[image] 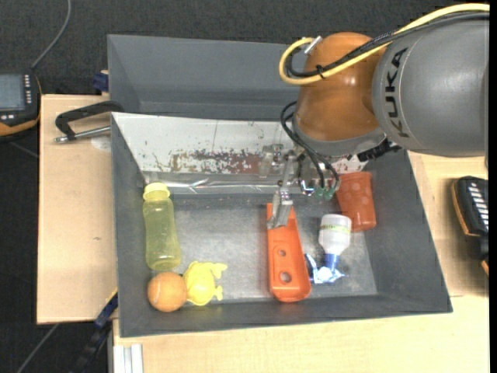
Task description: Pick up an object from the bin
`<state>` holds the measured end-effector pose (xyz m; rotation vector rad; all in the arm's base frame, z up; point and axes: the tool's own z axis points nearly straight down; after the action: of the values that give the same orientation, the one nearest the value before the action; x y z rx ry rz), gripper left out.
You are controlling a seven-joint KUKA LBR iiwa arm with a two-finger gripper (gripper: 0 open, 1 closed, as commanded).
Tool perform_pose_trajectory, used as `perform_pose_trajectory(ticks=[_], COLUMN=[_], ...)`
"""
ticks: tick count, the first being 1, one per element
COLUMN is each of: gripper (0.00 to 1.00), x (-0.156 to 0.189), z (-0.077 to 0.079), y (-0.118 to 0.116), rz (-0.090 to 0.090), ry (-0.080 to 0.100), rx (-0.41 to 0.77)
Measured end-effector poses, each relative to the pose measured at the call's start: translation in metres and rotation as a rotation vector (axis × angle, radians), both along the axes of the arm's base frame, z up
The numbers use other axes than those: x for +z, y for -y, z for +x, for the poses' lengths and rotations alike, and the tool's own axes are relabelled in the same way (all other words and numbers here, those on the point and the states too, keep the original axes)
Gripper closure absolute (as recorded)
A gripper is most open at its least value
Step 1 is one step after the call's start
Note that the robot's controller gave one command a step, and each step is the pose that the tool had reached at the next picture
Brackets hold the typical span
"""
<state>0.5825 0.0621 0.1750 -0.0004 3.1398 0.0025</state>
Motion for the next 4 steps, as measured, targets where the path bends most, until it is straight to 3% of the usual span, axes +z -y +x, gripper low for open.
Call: perform_pose_trajectory(ticks=[1,2,3,4], gripper=[0.00,0.00,0.00,1.00], x=[-0.050,-0.086,-0.099,-0.103], z=[-0.016,-0.021,-0.010,-0.009], y=[0.051,0.091,0.057,0.039], rz=[0.002,-0.002,0.003,0.003], ry=[0.001,-0.009,0.000,0.007], rx=[-0.014,-0.050,-0.118,-0.024])
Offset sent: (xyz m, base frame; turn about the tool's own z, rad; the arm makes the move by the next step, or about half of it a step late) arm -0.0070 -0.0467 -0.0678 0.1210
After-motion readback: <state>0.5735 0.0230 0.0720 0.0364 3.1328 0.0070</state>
